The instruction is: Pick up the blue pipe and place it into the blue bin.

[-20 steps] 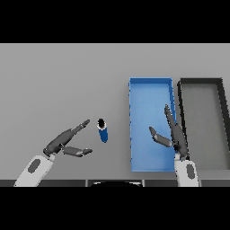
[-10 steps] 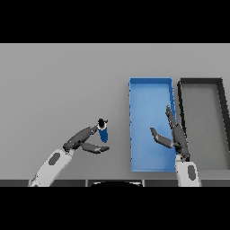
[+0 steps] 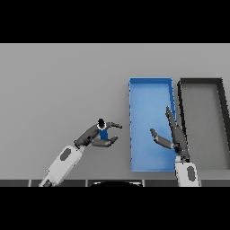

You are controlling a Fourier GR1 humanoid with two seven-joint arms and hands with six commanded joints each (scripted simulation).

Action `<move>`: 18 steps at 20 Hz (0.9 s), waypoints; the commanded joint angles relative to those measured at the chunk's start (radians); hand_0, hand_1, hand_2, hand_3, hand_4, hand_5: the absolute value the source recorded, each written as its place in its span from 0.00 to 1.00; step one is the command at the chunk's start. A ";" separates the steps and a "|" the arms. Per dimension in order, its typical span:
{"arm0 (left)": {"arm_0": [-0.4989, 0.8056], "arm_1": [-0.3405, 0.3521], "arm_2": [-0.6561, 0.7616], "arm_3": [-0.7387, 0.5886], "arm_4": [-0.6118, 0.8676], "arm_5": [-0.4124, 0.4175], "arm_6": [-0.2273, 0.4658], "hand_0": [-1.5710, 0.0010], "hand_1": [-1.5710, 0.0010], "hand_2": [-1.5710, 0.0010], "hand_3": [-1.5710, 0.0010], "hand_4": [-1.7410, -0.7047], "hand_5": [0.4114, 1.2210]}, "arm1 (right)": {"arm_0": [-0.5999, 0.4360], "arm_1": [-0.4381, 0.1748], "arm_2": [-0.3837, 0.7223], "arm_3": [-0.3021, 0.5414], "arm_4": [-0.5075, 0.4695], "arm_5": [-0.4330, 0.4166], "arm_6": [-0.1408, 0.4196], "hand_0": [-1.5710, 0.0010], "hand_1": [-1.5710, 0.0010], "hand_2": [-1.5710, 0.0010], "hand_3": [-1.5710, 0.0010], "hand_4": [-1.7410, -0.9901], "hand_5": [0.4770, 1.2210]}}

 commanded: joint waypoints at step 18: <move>-0.057 -0.044 -0.033 -0.184 -0.002 0.064 -0.042 0.02 0.01 0.01 0.08 0.02 0.99 | -0.025 -0.014 -0.003 0.003 0.019 -0.007 0.006 1.00 1.00 1.00 1.00 0.70 0.21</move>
